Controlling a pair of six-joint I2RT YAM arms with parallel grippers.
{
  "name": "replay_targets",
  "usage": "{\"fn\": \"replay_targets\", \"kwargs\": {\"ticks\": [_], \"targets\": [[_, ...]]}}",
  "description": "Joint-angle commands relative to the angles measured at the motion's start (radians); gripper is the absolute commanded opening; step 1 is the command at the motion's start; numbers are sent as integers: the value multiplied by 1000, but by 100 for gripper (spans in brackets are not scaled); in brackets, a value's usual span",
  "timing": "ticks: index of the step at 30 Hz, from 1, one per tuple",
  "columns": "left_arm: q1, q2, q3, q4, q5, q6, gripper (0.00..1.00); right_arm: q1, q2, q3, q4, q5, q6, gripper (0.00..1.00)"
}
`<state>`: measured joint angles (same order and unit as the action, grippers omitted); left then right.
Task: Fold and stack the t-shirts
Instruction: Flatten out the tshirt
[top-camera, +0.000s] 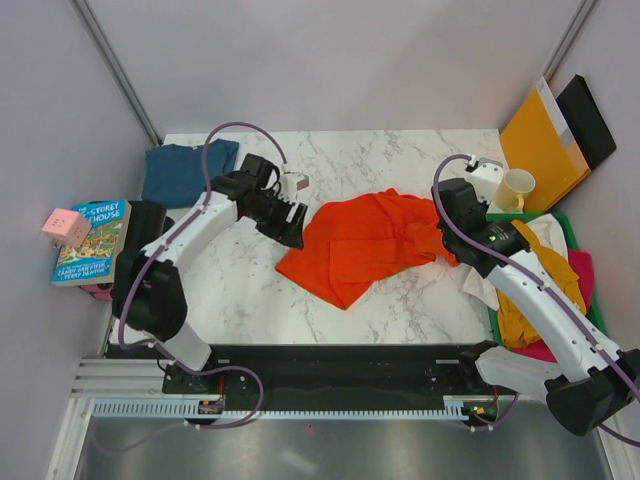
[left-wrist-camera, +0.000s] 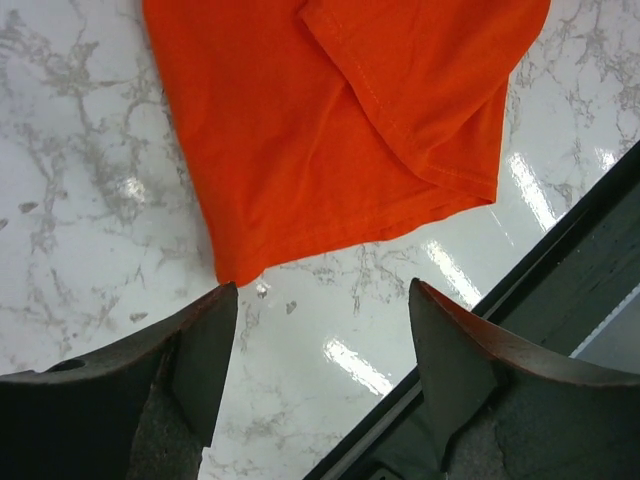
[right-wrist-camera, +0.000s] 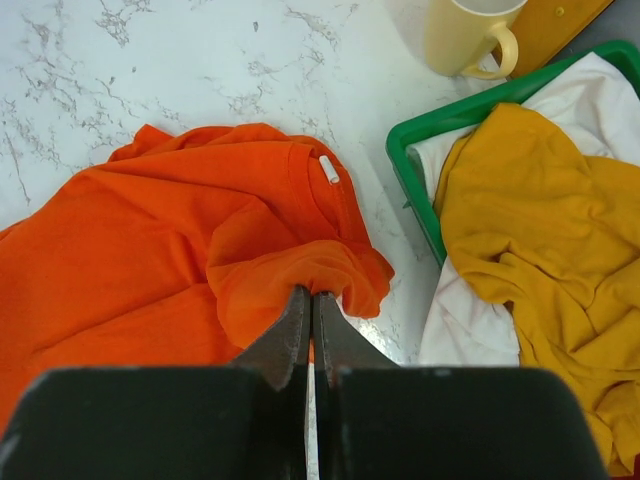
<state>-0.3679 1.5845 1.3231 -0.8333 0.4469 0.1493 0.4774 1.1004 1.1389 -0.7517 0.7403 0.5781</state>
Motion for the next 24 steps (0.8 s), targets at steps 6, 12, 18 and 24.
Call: {"fn": "replay_targets", "kwargs": {"ticks": [6,12,18,24], "targets": [[-144,277,149,169,-11,-73,75,0,3,-53,29,10,65,0],[-189,405,237,227,-71,-91,74,0,13,-62,26,13,71,0],[-198,499,304,253,-94,-108,72,-2,16,-76,29,19,62,0],[-204,540,297,253,-91,-106,69,0,15,-97,40,21,52,0]]}}
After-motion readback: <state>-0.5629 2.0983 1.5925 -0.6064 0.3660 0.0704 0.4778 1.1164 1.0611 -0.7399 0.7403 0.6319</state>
